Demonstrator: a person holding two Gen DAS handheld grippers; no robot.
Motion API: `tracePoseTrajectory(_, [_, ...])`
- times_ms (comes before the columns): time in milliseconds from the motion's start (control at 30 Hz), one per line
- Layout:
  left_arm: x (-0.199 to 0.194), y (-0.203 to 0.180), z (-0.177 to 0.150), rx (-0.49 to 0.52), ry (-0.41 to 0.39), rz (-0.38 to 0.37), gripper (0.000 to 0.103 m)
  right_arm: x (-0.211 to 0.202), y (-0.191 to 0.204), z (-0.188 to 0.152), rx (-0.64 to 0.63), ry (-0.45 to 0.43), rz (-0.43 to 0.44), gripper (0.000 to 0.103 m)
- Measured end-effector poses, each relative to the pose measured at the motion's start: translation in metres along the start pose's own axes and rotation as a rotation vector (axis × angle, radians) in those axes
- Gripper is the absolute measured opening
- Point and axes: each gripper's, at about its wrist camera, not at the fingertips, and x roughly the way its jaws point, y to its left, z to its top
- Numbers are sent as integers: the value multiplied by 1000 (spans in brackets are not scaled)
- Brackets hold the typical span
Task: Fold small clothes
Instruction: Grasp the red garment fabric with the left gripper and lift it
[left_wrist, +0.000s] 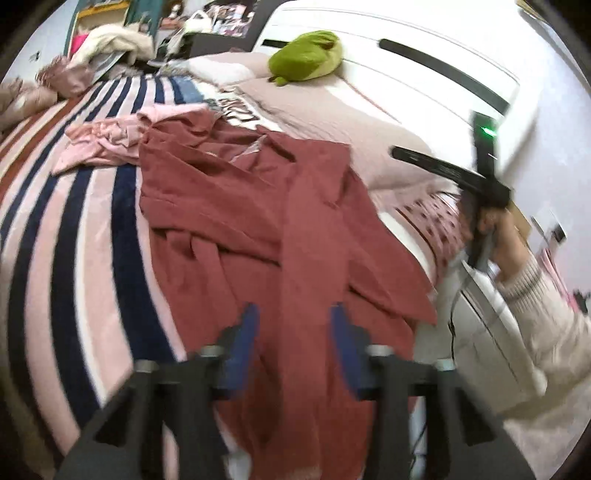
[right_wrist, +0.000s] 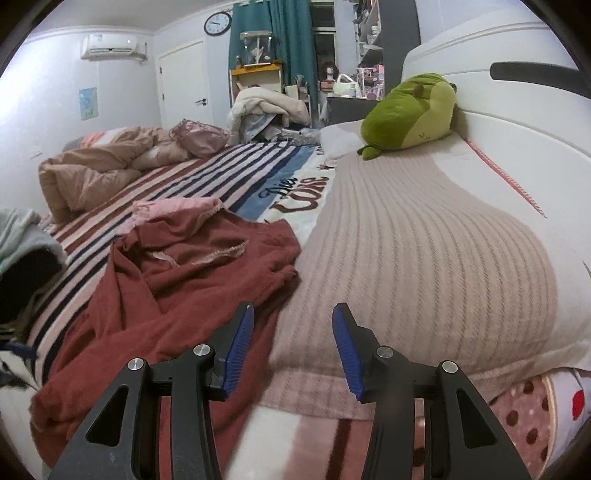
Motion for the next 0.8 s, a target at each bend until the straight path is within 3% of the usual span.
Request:
tracePoseTrajectory(33, [9, 2, 2, -6, 8, 2, 5, 1, 3, -1, -6, 2, 6, 40])
tracePoseTrajectory(67, [18, 3, 5, -4, 20, 13, 4, 1, 5, -1, -11, 4, 10, 40])
tracePoseTrajectory(133, [33, -1, 5, 23, 44, 24, 4, 3, 9, -4, -24, 13, 16, 40])
tracePoseTrajectory(367, [51, -43, -10, 136, 86, -55, 4, 7, 3, -14, -6, 41, 18, 40])
tracePoseTrajectory(500, [66, -58, -19, 153, 131, -118, 4, 8, 1, -16, 16, 43, 29, 40])
tracePoseTrajectory(567, [62, -65, -20, 175, 128, -111, 5, 6, 2, -17, 14, 41, 33, 40])
tracePoseTrajectory(600, [53, -65, -19, 176, 105, -101, 11, 5, 2, -17, 11, 40, 35, 40])
tracePoseTrajectory(633, [46, -62, -16, 166, 79, -88, 28, 5, 2, -16, 10, 39, 37, 40])
tracePoseTrajectory(700, [28, -46, -9, 121, 13, -27, 49, 3, 2, -17, 11, 37, 40, 40])
tracePoseTrajectory(800, [21, -17, -6, 37, 8, 34, 51, 1, 1, -18, 15, 34, 43, 40])
